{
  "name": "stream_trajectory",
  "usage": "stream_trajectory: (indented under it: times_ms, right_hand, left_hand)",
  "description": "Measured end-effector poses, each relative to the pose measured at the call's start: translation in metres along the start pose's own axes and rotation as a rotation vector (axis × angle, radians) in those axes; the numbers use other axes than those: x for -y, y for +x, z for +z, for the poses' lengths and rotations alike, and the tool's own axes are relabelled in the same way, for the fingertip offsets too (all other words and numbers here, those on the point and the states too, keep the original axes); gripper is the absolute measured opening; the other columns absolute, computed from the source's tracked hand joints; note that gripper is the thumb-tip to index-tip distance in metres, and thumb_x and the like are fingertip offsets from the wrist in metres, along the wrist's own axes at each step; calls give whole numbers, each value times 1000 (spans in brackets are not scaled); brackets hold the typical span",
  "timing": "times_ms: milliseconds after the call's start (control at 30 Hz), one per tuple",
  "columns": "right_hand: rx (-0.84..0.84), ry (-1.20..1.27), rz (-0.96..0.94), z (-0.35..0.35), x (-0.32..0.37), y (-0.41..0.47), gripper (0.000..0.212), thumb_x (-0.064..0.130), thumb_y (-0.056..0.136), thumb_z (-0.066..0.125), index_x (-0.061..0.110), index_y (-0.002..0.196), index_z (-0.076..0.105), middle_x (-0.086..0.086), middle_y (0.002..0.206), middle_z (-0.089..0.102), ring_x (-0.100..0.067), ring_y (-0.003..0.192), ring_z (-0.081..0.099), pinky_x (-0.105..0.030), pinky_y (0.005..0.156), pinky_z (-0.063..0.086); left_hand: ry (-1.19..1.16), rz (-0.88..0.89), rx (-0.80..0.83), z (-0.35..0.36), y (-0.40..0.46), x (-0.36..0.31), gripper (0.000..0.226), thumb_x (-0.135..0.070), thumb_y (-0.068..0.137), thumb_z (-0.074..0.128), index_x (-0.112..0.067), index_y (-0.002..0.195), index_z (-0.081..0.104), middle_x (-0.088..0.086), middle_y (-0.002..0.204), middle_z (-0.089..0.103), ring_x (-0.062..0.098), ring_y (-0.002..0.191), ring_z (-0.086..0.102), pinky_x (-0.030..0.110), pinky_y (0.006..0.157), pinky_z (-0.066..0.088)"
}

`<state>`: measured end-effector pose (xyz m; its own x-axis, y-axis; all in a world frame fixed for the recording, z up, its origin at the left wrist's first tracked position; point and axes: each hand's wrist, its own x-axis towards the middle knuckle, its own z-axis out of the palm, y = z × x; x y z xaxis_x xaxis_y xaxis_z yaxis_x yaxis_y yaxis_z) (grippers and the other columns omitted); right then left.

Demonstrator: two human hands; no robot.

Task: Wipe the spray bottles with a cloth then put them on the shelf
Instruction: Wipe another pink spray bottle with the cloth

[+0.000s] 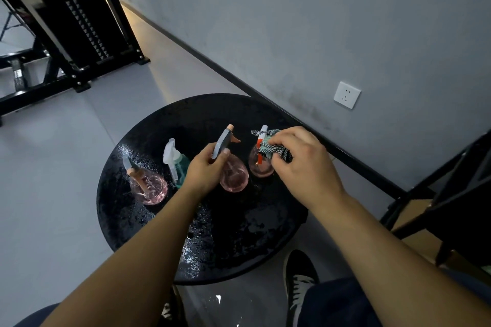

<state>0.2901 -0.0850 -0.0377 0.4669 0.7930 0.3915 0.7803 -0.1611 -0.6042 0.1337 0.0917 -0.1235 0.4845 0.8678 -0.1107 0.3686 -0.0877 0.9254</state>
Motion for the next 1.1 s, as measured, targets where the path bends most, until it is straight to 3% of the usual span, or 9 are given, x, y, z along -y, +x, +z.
stream_trajectory:
  times_ms: [167, 267, 367, 533, 767, 933, 1100]
  right_hand:
    - [-18, 41, 34, -6, 6, 6, 27, 9, 89, 69, 21, 113, 74, 12, 116, 61, -12, 110, 59, -25, 91, 52]
    - [-29, 90, 36, -8, 16, 8, 27, 8, 89, 69, 22, 112, 75, 14, 115, 61, -10, 110, 59, -23, 93, 51]
    - [-44, 126, 19, -6, 31, 10, 28, 7, 88, 70, 22, 111, 76, 14, 114, 62, -9, 110, 60, -23, 95, 51]
    - [-59, 215, 15, 1, 60, 18, 30, 6, 88, 72, 25, 110, 77, 19, 111, 63, 1, 106, 60, -6, 92, 43]
    - [-68, 315, -37, 24, 101, 36, 33, 3, 85, 76, 29, 105, 78, 26, 109, 65, 9, 105, 61, 0, 88, 40]
    - [-20, 346, -81, 47, 141, 64, 36, 6, 84, 77, 37, 102, 76, 24, 109, 66, 9, 104, 62, 1, 85, 41]
    - [18, 367, -121, 69, 168, 84, 29, 8, 87, 76, 29, 106, 77, 20, 109, 65, 12, 100, 58, 2, 76, 41]
  left_hand:
    - [-184, -67, -34, -19, -6, -28, 19, -50, 107, 55, -35, 107, 66, 2, 111, 77, 26, 105, 77, 54, 81, 67]
    - [-373, -112, -8, -37, -14, -53, 25, -47, 111, 49, -28, 120, 62, 10, 123, 73, 33, 110, 76, 59, 85, 64]
    - [-437, -106, 8, -62, -23, -79, 27, -48, 112, 44, -27, 118, 60, 14, 129, 69, 38, 111, 75, 61, 87, 63]
    - [-544, -99, -11, -102, -39, -106, 38, -53, 112, 38, -20, 116, 55, 17, 130, 69, 41, 110, 75, 65, 89, 61]
    - [-729, -111, -90, -139, -56, -100, 45, -53, 112, 32, -14, 126, 50, 17, 122, 76, 37, 101, 79, 49, 76, 65]
    - [-726, -106, -105, -161, -56, -87, 42, -56, 111, 34, -18, 116, 52, 15, 123, 76, 40, 108, 77, 63, 91, 62]
    - [-707, -105, -83, -172, -51, -77, 43, -57, 111, 34, -19, 117, 53, 11, 121, 78, 40, 111, 76, 69, 96, 57]
